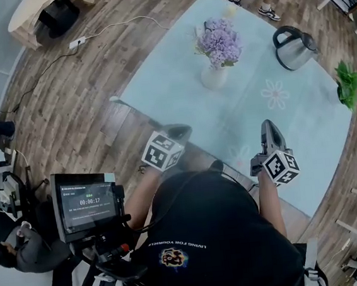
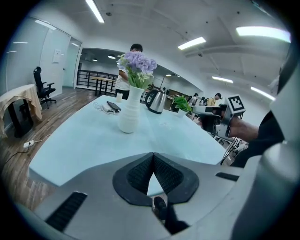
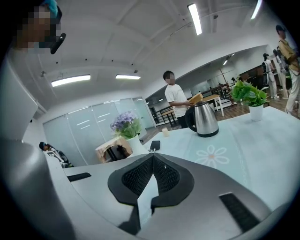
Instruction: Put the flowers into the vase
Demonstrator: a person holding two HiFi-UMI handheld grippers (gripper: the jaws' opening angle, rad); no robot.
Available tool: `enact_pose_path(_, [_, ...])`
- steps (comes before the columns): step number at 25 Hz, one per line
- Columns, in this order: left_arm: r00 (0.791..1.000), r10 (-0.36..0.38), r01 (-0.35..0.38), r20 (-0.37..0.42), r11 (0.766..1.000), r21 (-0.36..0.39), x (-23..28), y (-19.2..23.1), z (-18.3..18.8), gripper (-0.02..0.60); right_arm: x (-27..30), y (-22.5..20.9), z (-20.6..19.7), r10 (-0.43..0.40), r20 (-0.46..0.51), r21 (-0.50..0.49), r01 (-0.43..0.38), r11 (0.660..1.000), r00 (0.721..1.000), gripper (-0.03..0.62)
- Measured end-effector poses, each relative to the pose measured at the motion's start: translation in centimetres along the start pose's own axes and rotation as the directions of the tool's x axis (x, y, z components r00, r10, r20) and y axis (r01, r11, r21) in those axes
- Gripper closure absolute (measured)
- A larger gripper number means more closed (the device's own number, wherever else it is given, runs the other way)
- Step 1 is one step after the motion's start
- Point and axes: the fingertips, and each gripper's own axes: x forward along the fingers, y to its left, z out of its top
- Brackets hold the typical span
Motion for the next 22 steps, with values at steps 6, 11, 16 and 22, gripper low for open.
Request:
enact_pose_path(6, [0.998, -0.06, 0.06, -0.018, 0.997, 0.043, 0.6, -1.7, 0.6, 0.574, -2.8, -0.9, 0.2, -0.065, 0.026, 0.018, 0.065, 0.998, 0.998, 0.576])
enact_pose_path(11, [0.994, -0.108, 0.11, -0.036, 0.991, 0.074, 0.4, -3.3, 1.1, 0.574, -5.5, -1.1, 0.5, -0.118, 0.042, 0.037, 0.117, 0.992, 0.992, 0.576])
enact_pose_path(16, [0.987, -0.15, 0.155, -0.058, 0.982, 0.107, 0.4, -4.9, 1.4, 0.574, -8.1, -1.2, 0.6, -0.165, 0.064, 0.06, 0.162, 0.985, 0.984, 0.576])
enact_pose_path(22, [0.974, -0.21, 0.22, -0.091, 0.966, 0.134, 1.1, -6.5, 1.9, 0.574, -10.6, -1.6, 0.5, -0.22, 0.083, 0.092, 0.213, 0.973, 0.972, 0.576])
